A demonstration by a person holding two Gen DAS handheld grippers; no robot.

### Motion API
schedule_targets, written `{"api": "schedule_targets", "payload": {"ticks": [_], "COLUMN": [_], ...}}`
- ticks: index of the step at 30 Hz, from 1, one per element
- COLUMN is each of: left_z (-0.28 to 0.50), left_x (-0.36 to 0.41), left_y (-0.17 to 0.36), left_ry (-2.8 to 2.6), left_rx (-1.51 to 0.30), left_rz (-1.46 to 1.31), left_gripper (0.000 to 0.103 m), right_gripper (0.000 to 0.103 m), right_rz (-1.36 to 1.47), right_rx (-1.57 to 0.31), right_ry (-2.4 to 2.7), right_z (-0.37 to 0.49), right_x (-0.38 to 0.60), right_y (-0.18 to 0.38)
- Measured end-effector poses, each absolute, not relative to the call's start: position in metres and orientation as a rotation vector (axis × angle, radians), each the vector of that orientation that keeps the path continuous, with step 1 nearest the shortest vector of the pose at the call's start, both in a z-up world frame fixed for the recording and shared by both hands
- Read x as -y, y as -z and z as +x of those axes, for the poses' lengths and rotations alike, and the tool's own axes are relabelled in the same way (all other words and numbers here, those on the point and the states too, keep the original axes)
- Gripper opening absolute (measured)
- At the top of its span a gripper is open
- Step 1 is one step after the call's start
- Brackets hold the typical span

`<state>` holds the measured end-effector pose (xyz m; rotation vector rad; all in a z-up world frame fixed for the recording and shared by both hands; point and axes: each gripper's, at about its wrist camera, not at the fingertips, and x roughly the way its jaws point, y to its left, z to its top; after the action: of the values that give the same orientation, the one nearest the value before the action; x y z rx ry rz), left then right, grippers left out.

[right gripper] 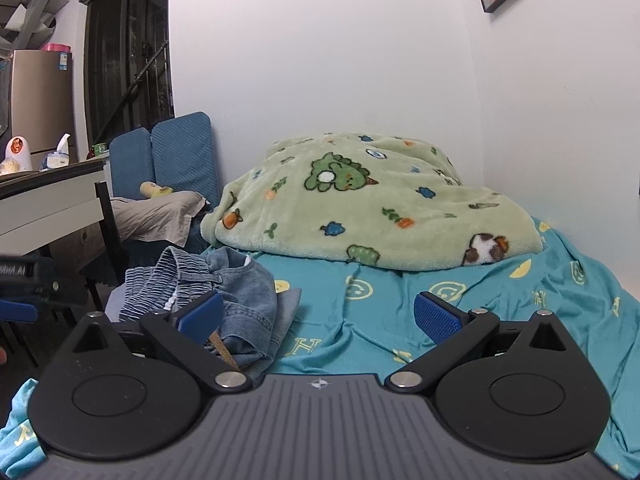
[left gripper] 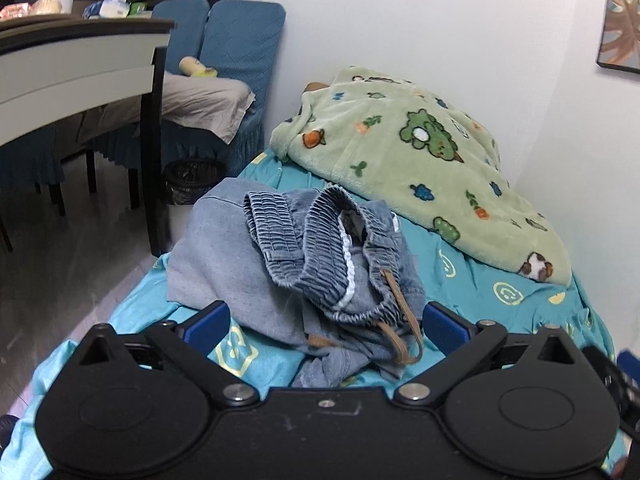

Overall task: Fold clothes
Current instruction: 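Grasp the elastic denim cuff with the left gripper while the right gripper grasps another cuff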

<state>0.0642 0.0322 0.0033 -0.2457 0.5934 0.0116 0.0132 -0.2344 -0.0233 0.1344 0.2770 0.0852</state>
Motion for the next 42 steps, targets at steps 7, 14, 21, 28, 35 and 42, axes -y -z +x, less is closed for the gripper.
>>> {"api": "schedule_targets", "payload": {"ticks": [7,14,21,28,35,42], "left_z": [0.119,0.179,0.227,0.256,0.251,0.192], "left_x": [-0.045,-0.077,-0.122,-0.128,-0.118,-0.088], "left_y": [0.007,0.026,0.056,0.073,0.067,0.019], "left_ry": [0.005,-0.08,-0.12,-0.008,0.063,0.174], "left_rx": [-0.622,-0.6,-0.596,-0.589,-0.526,-0.44], "left_rz": [-0.324,-0.45,-0.655,-0.684,-0.63,-0.642], "left_gripper": [0.102,0.098,0.089,0.067,0.013,0.009], "right_gripper": [0.103,0.103,0.103,0.103,0.103,0.102], "right_rz": [0.159,0.169,0.191,0.206,0.2,0.145], "right_rx": [-0.3,-0.342,-0.384,-0.427,-0.401,-0.366], "right_ry": [-0.084,-0.109,-0.145,-0.173,-0.203,-0.214], "right_z": [0.023,0.033,0.048,0.062,0.063,0.055], "right_x": [0.233,0.228,0.224,0.22,0.215,0.208], "right_y": [0.029,0.041,0.052,0.066,0.067,0.061]}}
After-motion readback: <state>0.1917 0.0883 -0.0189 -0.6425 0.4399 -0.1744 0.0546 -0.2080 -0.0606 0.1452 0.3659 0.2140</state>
